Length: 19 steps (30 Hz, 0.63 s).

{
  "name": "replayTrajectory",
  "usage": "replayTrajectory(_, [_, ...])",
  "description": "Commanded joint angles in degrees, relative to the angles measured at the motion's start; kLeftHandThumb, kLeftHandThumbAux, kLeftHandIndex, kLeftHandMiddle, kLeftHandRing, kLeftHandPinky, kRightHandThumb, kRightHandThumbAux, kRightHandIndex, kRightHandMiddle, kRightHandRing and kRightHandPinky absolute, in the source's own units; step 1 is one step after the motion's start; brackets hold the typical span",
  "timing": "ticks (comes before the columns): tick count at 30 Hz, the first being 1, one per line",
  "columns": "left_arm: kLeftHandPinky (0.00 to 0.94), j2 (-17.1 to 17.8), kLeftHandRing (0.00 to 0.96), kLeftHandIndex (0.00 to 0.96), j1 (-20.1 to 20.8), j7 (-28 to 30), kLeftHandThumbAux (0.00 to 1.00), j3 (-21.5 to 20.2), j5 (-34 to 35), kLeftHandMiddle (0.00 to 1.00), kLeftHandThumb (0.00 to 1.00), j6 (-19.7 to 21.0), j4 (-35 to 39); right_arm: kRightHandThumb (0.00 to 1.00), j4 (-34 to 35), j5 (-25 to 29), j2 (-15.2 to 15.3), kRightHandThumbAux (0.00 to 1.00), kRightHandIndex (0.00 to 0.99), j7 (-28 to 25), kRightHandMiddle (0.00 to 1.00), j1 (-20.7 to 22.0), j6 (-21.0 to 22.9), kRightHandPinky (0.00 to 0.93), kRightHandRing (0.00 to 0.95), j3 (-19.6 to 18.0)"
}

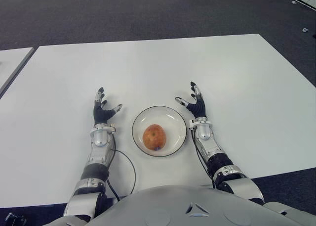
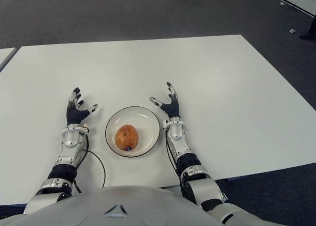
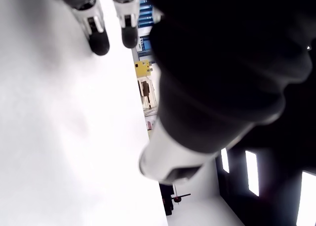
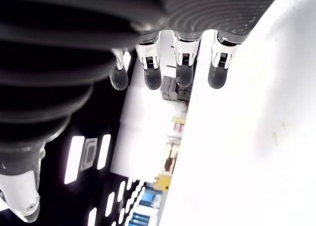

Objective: Put the apples into the plate.

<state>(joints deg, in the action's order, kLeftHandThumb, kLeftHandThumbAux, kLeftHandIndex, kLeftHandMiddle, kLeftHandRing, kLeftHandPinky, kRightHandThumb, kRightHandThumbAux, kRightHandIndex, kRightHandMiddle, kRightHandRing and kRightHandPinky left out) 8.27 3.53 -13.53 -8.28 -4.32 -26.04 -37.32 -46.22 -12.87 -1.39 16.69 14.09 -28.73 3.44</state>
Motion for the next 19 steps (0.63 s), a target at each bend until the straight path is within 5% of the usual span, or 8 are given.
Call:
replayTrajectory(1, [0.000, -0.11, 0.000, 0.000, -1.73, 0.91, 0.584, 0.03, 0.29, 0.000, 0.121, 1.69, -0.40, 0.066, -0.70, 3.23, -0.16, 0.643, 0.000, -3.73, 0.000, 0.60, 4.07, 0.014, 0.000, -1.14])
replayTrajectory(19, [0.000, -0.17, 0.000, 0.000, -1.90, 0.85, 0.592, 0.03, 0.31, 0.000, 0.123, 1.80, -0.05, 0.090, -0.53, 7.75, -0.26, 0.705, 0.000, -8.61, 0.000, 2.15, 10.40, 0.054, 0.000, -4.01])
